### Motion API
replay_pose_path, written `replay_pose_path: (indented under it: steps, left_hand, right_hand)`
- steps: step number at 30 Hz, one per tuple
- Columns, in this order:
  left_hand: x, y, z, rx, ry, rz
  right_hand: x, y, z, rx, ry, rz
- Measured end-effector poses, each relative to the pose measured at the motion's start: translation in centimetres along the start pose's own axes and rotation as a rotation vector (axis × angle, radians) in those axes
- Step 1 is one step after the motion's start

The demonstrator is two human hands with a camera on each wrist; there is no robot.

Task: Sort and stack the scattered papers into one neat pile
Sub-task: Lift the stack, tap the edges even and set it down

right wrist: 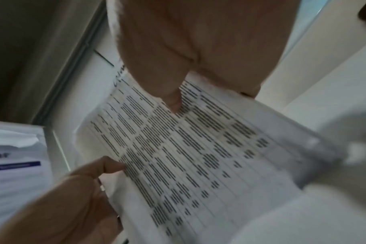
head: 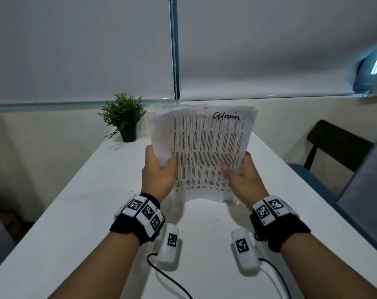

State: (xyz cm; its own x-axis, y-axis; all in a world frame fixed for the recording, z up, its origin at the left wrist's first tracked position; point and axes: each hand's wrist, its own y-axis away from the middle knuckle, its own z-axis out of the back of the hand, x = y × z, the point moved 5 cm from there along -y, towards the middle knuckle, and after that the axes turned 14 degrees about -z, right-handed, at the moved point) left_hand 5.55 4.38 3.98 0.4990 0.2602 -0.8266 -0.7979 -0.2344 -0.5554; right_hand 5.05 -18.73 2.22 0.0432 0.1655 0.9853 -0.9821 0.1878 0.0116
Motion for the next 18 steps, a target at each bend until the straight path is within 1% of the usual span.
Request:
replay_pose_path:
  steps: [2, 3, 4, 5, 6, 7, 8, 9, 10, 11, 12, 13, 14, 15, 17, 18]
  left_hand:
    - [1.3, 0.2, -0.1, 0.071, -0.007, 0.09]
    - [1.5, 0.0, 0.0, 0.108, -0.029, 0.125]
    - [1.3, -0.3, 0.3, 0.132, -0.06, 0.143]
    - [0.5, -0.8, 0.8, 0.122, -0.117, 0.115]
    - [-1.1, -1.5, 1.7, 0.067, -0.203, 0.025]
    - [-3.3, -2.2, 2.5, -0.009, -0.295, -0.11]
    - [-6.1, -2.7, 3.1, -0.073, -0.374, -0.274]
    - [-9.0, -3.0, 3.3, -0.091, -0.458, -0.43]
    - [-11.6, -3.4, 3.1, -0.058, -0.542, -0.553]
    - [-13.4, -3.9, 2.7, 0.022, -0.594, -0.605]
    - [-14.1, -4.5, 2.3, 0.133, -0.6, -0.581]
    - [-14.0, -5.1, 1.8, 0.26, -0.573, -0.502]
    - [-13.1, -5.5, 1.6, 0.371, -0.5, -0.397]
    - [-11.8, -5.8, 1.5, 0.415, -0.394, -0.305]
    - [-8.7, -5.3, 2.1, 0.356, -0.17, -0.16]
    - [-7.3, -4.6, 2.5, 0.323, -0.074, -0.09]
  right_hand:
    - [-0.8, -0.3, 0.3, 0.004, 0.008, -0.039]
    - [-0.8, -0.5, 0.6, 0.006, 0.021, -0.034]
    - [-0.4, -0.7, 0.9, 0.009, 0.052, -0.011]
    - [0.4, -0.8, 1.2, 0.008, 0.1, 0.021]
    - [1.4, -0.6, 1.6, 0.002, 0.16, 0.058]
    - [2.6, -0.6, 2.0, -0.011, 0.223, 0.103]
    - [3.8, -0.6, 2.5, -0.029, 0.295, 0.158]
    - [5.2, -0.4, 2.8, -0.049, 0.377, 0.228]
    - [6.6, -0.1, 3.1, -0.069, 0.466, 0.292]
    - [8.1, 0.2, 3.2, -0.091, 0.547, 0.36]
    - [9.4, 0.6, 3.1, -0.105, 0.622, 0.416]
    - [10.6, 1.2, 2.8, -0.106, 0.683, 0.472]
    - [11.6, 1.7, 2.4, -0.103, 0.737, 0.513]
    - [12.4, 2.2, 2.2, -0.111, 0.774, 0.552]
    - [13.0, 2.7, 2.8, -0.216, 0.816, 0.603]
    - [12.9, 2.6, 3.6, -0.301, 0.821, 0.588]
